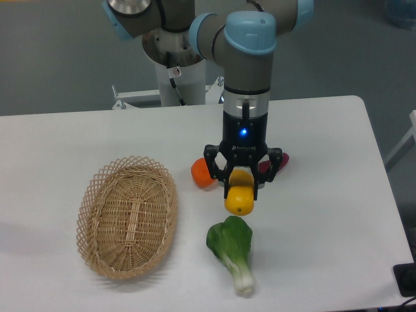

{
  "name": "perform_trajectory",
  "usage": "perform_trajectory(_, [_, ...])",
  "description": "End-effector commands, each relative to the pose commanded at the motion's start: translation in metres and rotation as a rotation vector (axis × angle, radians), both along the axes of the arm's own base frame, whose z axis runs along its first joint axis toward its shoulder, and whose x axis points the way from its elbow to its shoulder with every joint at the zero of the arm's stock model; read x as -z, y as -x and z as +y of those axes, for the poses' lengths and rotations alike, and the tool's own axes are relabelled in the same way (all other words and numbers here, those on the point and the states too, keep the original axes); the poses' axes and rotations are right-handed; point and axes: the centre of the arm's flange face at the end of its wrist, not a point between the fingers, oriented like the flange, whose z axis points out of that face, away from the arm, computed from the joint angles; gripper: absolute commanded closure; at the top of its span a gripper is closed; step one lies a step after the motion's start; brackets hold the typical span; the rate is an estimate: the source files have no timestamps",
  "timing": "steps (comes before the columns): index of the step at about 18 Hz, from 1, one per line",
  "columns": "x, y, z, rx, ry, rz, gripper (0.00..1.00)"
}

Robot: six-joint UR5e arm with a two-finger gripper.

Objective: Pick up the mango from the table
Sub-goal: 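Lift the grasped yellow mango up off the table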

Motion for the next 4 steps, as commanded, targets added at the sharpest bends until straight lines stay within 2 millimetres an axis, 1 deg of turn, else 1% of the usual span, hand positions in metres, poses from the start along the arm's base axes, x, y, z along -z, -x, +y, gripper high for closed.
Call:
perform_trajectory(3, [0.0015,-0.0011,0.0003,0.002,0.002,-0.002,0.59])
perform_trajectory(4, [-0.0002,-0.0051,0.0039,0.011,-0.001,0.001,0.59])
